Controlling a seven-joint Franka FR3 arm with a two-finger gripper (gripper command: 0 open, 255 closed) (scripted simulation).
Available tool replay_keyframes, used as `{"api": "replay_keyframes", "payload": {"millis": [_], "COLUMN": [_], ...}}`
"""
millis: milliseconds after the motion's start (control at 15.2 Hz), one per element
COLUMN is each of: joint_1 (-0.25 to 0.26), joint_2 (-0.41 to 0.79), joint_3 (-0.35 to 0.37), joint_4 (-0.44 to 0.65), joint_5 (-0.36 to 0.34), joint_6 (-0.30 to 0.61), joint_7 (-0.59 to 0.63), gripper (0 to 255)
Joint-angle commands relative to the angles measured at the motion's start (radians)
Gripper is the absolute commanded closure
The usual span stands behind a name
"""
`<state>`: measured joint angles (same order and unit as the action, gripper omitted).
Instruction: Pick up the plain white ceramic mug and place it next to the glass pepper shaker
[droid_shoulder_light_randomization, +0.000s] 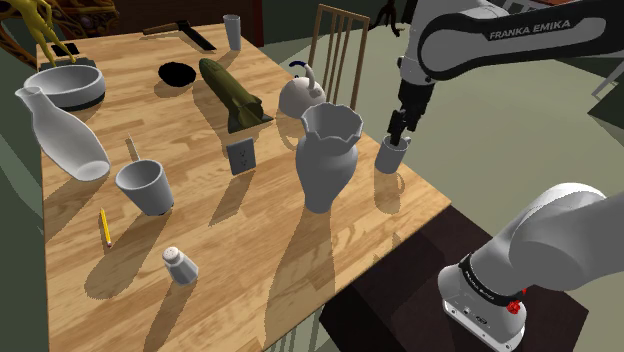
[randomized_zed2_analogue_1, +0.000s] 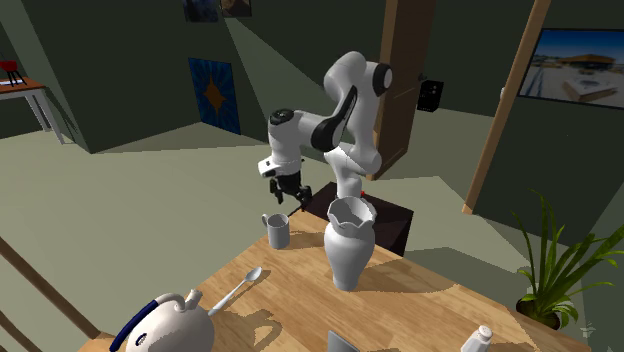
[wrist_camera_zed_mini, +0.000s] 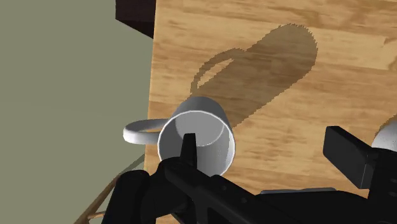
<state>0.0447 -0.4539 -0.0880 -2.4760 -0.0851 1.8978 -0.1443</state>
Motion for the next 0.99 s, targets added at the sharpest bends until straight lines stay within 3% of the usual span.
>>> {"api": "replay_keyframes", "payload": {"millis": [0, 198, 660, 924], "joint_1": [0.005, 0.009, 0.004, 0.004], "joint_2": [0.075, 0.171, 0.209, 0.212], "joint_3": [-0.008, -0.017, -0.023, -0.024], "joint_4": [0.003, 0.011, -0.055, -0.060], "joint_5": [-0.011, -0.024, -0.030, -0.030], "joint_6": [0.057, 0.127, 0.231, 0.239], "joint_7": [-0.031, -0.068, -0.067, -0.067], "gripper": [0, 0, 0, 0]}}
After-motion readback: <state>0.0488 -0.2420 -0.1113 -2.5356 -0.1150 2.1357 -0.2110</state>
